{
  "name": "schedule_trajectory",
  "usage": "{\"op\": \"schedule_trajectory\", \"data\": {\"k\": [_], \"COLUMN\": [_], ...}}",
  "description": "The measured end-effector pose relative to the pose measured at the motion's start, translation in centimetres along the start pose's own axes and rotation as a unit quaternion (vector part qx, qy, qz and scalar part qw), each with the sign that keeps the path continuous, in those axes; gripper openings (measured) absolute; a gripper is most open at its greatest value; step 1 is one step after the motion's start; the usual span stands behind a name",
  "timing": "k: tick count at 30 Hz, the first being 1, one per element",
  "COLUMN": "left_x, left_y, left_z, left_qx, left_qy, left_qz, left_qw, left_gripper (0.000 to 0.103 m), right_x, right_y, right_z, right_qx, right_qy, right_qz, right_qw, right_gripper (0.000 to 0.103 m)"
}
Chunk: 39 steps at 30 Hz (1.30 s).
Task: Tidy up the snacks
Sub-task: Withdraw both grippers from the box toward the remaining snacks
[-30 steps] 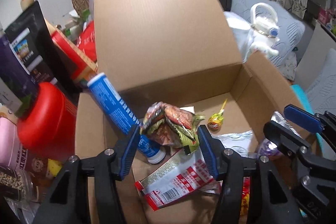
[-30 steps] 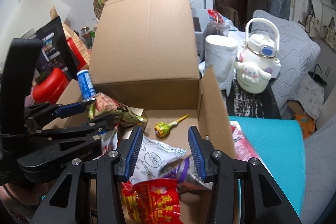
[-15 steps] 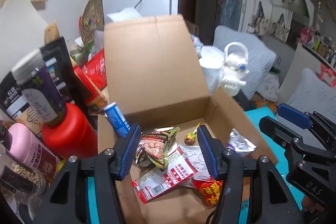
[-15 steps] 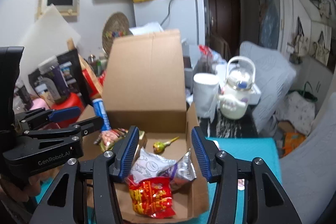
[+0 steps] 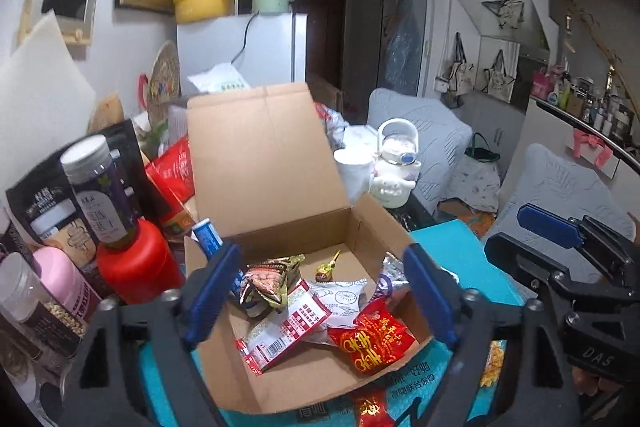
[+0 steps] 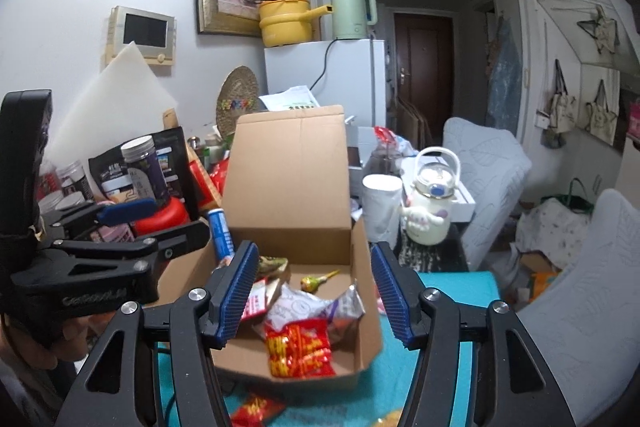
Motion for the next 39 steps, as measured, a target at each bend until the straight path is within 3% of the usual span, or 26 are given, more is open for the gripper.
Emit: {"op": "schedule_trajectory", "data": {"k": [17,22,27,32,39], "left_x": [-3.6,-4.1,-4.9,-6.3,-7.6], "left_y": [4.6,5.0,4.3,3.0,1.5], "left_z": [-5.5,-7.1,-8.9,-11.2,-13.2], "left_qx": [0.021,0.026,0.051,0.075,0.102], "left_qy": [-0.042,-0.028,-0.032,-0.042,-0.044], "left_qz": [-0.027,-0.044,-0.041,-0.073,-0.077], "left_qw": [0.9985,0.9983,0.9974,0.9936,0.9908], "left_gripper": [0.088,0.088,0.088,0.088,0.088], "right_x": [-0.6,-1.1,-2.0,-2.8,-4.3], "right_y": [5.6,5.9,5.8,5.5,5.0], "right_z": [-6.2,-8.2,-10.8,-13.4,-16.6], "right_qx": [0.038,0.058,0.080,0.100,0.133], "right_qy": [-0.024,-0.033,-0.051,-0.062,-0.087], "right_qz": [-0.039,-0.043,-0.043,-0.044,-0.054], "right_qw": [0.998,0.997,0.995,0.992,0.986], "right_gripper": [0.069,0.069,0.069,0.069,0.069]}}
Point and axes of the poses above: each gripper's, at about its wrist camera, not at the fingertips, and y roughly against the way its jaws point, x to its left, z to its top, the point moved 2 cm from there along -y, roughly the way its jaws point, and after that the axes turned 7 degrees about -y, right-handed, at the moved point
